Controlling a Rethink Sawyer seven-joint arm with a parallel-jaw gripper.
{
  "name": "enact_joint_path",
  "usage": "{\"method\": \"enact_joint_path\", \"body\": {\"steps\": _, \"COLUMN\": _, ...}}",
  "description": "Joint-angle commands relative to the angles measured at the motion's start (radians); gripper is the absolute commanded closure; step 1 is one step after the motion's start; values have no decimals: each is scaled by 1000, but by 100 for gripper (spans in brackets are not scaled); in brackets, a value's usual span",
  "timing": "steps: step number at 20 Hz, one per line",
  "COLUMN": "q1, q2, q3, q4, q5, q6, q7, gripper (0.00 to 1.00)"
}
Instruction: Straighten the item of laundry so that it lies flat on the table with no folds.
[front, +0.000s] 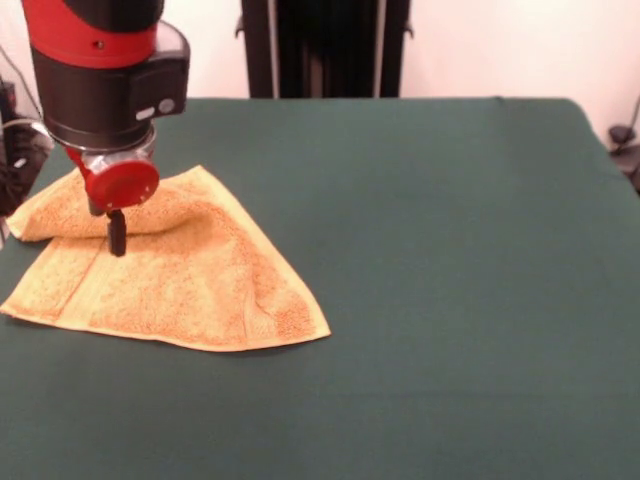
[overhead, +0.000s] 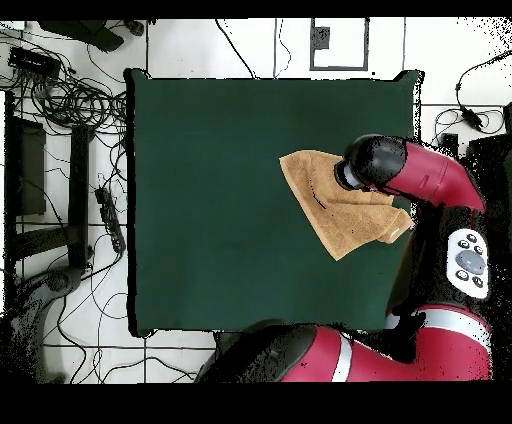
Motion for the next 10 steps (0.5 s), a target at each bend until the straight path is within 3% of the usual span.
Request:
{"method": "enact_joint_path", "body": {"steps": 1, "q1": 53, "q2": 114, "q3": 44, "q4": 137, "q5": 56, "q6": -100, "q7": 254, "gripper": 0}}
{"method": "enact_joint_path", "body": {"steps": 10, "q1": 31, "q2": 191, "q3": 55, "q4": 115, "q5": 75, "q6": -214, "q7": 223, "gripper": 0}}
